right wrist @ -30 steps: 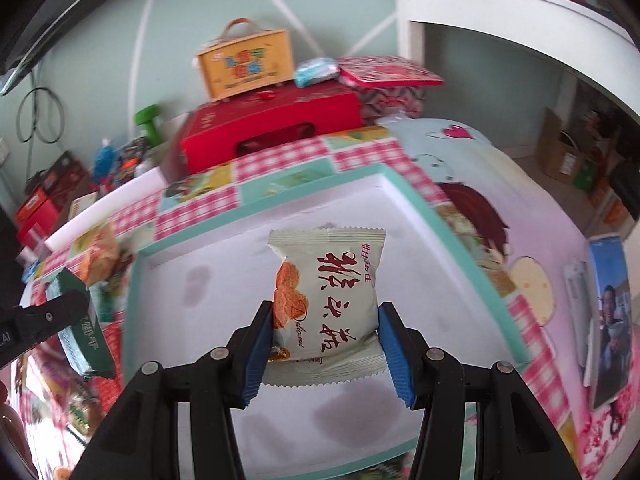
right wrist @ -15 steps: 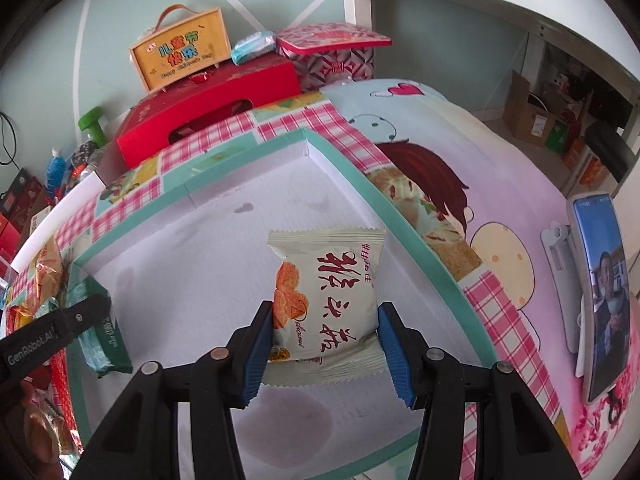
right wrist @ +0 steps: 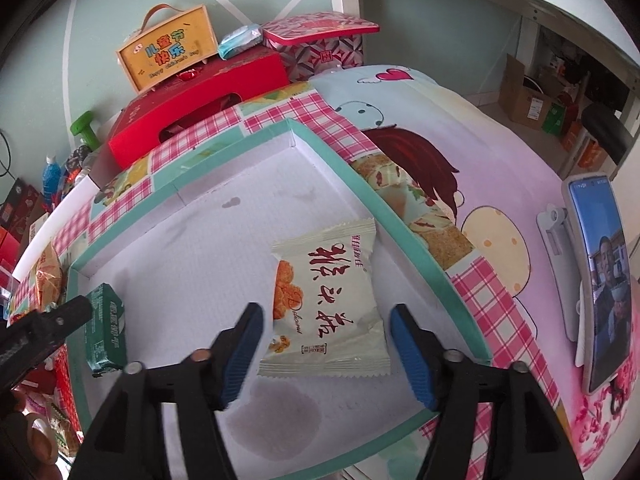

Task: Organize snacks
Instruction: 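Lift both open tools away from the tray back toward the snacks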

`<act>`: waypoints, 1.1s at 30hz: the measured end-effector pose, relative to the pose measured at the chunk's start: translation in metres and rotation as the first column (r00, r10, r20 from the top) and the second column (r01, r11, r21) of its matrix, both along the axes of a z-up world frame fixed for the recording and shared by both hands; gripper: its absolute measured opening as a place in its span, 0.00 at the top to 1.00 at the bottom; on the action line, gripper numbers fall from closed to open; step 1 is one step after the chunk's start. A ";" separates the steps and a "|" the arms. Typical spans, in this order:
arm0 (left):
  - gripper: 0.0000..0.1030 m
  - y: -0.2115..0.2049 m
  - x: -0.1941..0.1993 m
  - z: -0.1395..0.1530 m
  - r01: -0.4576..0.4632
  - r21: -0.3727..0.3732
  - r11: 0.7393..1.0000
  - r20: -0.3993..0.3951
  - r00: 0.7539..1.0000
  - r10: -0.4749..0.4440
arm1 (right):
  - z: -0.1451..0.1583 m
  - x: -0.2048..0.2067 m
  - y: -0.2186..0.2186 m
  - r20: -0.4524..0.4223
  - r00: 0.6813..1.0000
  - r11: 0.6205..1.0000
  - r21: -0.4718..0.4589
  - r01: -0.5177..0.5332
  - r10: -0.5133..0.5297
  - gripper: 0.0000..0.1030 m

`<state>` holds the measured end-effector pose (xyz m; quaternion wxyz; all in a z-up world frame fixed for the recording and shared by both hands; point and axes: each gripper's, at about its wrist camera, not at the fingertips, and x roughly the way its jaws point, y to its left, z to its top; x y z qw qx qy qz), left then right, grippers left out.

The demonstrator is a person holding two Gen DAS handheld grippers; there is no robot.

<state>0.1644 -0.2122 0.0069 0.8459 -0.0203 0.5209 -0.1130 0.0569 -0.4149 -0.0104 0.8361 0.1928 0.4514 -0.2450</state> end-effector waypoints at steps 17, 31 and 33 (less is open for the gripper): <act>0.01 0.086 -0.040 0.010 -0.185 0.003 0.983 0.039 0.982 0.185 | 0.021 0.011 0.043 0.048 0.987 0.988 -0.049 -0.149 0.151 0.00; 0.01 0.147 -0.077 0.006 -0.321 0.031 0.947 0.044 0.947 0.319 | 0.027 0.006 0.091 -0.004 0.965 0.965 -0.037 -0.261 0.261 0.00; 0.01 0.152 -0.080 0.005 -0.332 0.033 0.943 0.045 0.943 0.330 | 0.027 0.002 0.098 -0.002 0.960 0.960 -0.033 -0.279 0.279 0.00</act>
